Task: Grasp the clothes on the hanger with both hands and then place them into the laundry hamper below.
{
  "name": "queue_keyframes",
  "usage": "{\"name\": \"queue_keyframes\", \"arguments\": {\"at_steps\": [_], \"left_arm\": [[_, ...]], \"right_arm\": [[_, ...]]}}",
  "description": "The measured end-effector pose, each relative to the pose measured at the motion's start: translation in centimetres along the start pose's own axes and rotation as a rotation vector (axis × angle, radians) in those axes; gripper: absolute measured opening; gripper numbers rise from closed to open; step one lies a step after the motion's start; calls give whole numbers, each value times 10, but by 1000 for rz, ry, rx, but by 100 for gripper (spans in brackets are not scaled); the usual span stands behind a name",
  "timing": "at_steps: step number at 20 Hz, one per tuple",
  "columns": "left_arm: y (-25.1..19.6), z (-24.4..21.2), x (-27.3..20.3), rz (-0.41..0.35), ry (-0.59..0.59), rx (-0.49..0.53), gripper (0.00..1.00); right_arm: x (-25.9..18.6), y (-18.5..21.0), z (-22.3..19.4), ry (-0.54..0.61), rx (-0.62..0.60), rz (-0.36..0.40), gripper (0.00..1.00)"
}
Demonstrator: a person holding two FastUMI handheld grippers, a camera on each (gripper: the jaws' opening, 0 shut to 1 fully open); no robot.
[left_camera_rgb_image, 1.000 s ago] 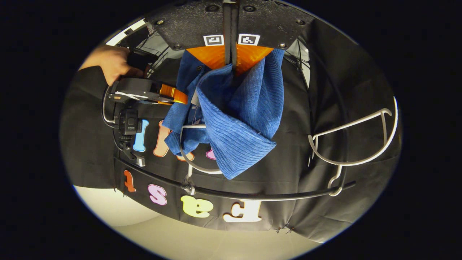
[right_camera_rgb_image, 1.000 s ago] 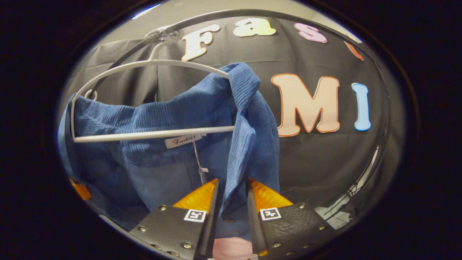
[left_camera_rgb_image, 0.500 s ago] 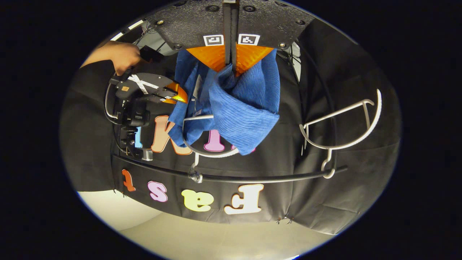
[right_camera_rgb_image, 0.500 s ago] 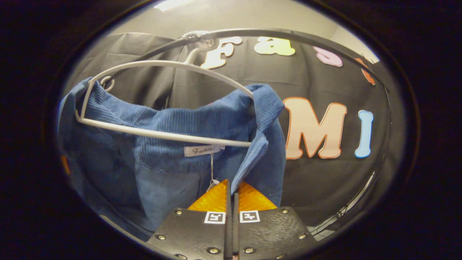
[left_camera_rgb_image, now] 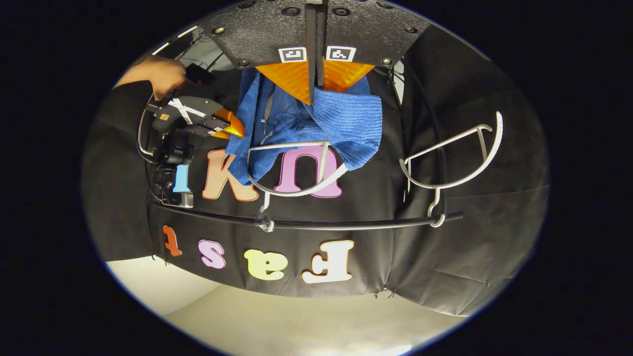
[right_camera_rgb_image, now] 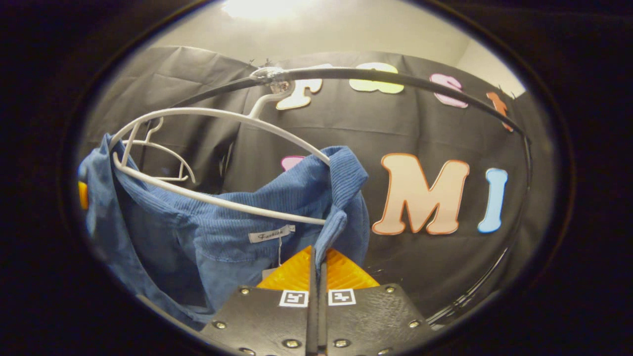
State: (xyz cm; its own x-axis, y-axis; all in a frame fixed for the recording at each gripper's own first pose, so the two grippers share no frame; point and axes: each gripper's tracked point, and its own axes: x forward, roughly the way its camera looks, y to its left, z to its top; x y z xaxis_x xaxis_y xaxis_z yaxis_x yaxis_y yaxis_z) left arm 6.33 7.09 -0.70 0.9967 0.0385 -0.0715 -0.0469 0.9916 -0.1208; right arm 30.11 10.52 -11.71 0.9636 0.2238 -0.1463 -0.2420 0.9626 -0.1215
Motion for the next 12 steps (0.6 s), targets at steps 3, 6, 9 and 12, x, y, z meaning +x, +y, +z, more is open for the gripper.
{"name": "queue_keyframes", "arguments": {"at_steps": [3,6,9,12], "left_arm": [[2,1,0,3,-3,-9,1],[4,1,1,8,-10,-19,0],[14,-2,0,17,-7,-24,0],[16,-4,3,17,0,-25,0]], "right_arm": [[1,-1,-1,22,31,21,0],[10,1,-13,75,87,21,0],[23,-6,-30,138,139,-21,1],[32,2,-41,164,174,-10,2]]}}
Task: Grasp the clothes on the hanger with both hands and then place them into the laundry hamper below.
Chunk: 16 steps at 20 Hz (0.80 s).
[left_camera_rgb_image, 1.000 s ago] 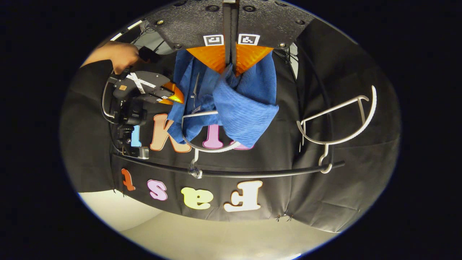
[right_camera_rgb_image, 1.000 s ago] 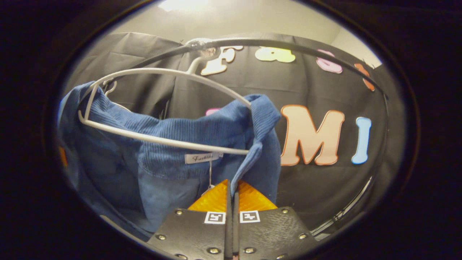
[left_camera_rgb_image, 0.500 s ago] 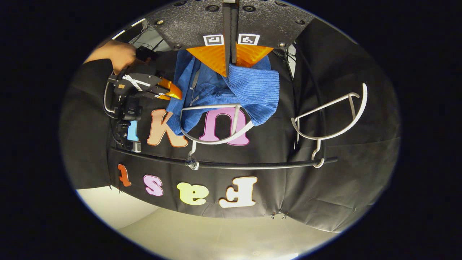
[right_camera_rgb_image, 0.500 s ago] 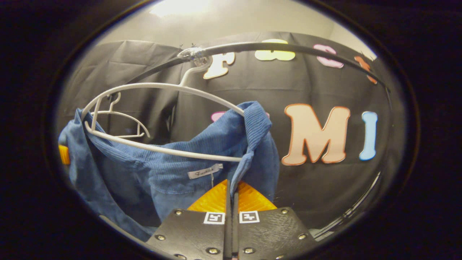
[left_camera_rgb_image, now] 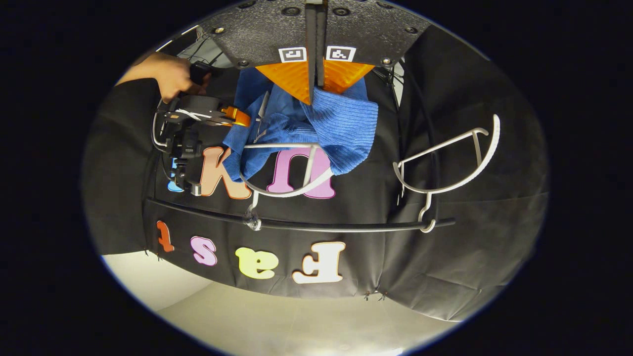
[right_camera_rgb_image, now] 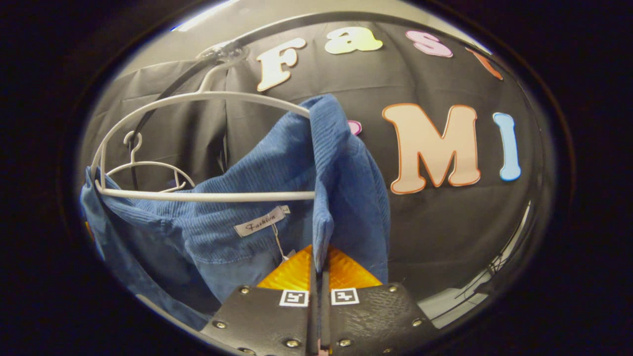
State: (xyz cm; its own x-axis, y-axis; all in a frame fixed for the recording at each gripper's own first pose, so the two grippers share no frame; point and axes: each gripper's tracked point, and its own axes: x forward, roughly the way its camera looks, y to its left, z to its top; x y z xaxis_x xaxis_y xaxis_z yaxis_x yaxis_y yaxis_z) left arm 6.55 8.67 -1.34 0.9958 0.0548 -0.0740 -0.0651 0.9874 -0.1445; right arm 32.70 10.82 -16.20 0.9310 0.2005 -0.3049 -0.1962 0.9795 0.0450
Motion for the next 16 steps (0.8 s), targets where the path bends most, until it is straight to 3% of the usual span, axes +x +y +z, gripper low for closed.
{"name": "queue_keyframes", "arguments": {"at_steps": [6,11,14,16], "left_arm": [[10,7,3,-2,-5,3,0],[19,28,-3,-8,-48,52,0],[26,44,-3,-17,-46,-49,0],[30,58,-4,-7,-76,-61,0]], "right_arm": [[-16,21,26,-96,-97,69,0],[-33,-14,55,-143,-102,-51,0],[-42,-43,77,-190,-170,-144,0],[-48,-51,95,-234,-219,-173,0]]}}
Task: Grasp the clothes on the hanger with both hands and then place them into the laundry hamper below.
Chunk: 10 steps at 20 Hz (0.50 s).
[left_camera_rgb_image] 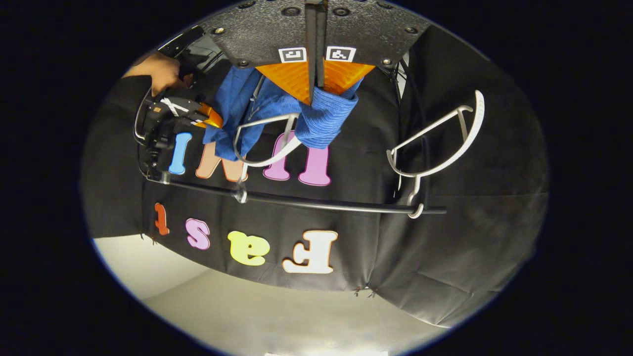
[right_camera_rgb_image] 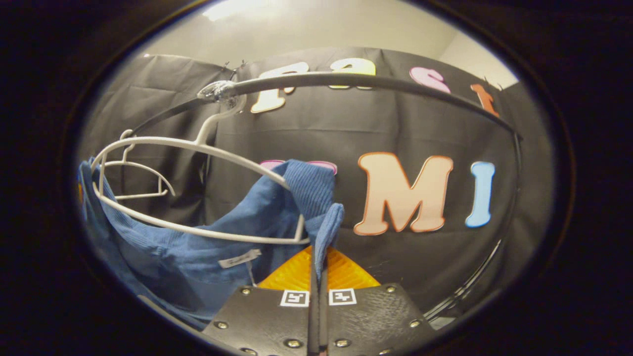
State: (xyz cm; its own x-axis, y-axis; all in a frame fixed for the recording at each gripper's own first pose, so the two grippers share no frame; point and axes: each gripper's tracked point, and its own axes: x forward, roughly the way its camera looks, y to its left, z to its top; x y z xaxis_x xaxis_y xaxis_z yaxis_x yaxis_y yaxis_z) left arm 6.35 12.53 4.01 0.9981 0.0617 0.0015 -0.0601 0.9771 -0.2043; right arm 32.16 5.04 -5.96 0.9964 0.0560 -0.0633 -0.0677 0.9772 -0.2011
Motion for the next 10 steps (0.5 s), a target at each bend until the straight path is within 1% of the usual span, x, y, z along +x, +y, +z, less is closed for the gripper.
{"name": "queue_keyframes", "arguments": {"at_steps": [3,4,7,10], "left_arm": [[-1,20,-1,-4,-54,55,0],[-1,24,1,-7,-62,66,0],[-3,30,4,-12,-78,65,0],[5,33,11,5,-88,59,0]], "right_arm": [[2,-14,18,-48,-44,-36,0],[5,-18,18,-50,-57,-45,0],[14,-26,9,-34,-90,-64,0],[20,-30,8,-34,-88,-69,0]]}}
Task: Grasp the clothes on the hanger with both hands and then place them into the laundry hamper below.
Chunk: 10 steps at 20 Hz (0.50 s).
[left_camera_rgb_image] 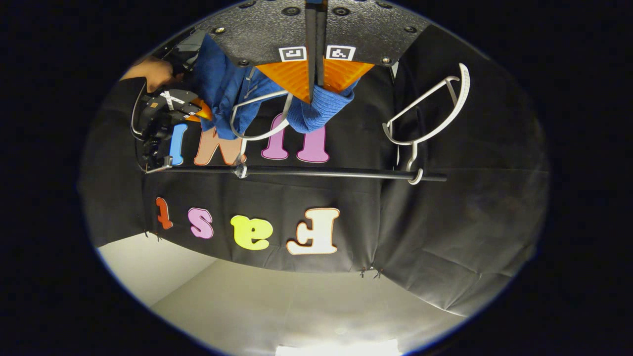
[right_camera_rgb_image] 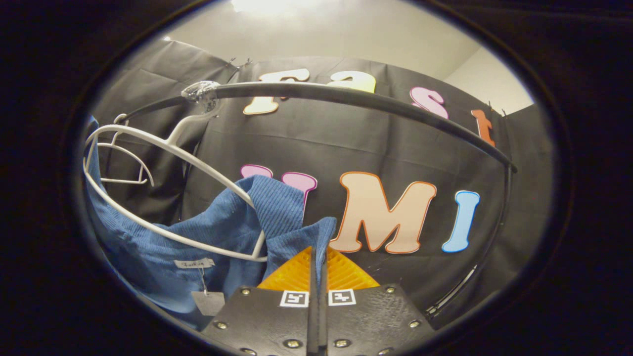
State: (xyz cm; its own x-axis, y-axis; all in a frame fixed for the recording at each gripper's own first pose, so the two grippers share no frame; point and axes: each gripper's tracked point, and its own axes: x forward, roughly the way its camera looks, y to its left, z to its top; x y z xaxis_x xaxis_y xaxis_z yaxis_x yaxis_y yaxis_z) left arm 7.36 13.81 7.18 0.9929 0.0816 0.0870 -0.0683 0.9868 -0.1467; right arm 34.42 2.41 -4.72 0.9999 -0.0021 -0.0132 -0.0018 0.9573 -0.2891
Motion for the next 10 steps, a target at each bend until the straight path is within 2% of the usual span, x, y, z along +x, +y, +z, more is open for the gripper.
{"name": "queue_keyframes", "arguments": {"at_steps": [10], "left_arm": [[37,18,37,65,-71,1,0]], "right_arm": [[28,-7,-3,20,7,-10,0]]}}
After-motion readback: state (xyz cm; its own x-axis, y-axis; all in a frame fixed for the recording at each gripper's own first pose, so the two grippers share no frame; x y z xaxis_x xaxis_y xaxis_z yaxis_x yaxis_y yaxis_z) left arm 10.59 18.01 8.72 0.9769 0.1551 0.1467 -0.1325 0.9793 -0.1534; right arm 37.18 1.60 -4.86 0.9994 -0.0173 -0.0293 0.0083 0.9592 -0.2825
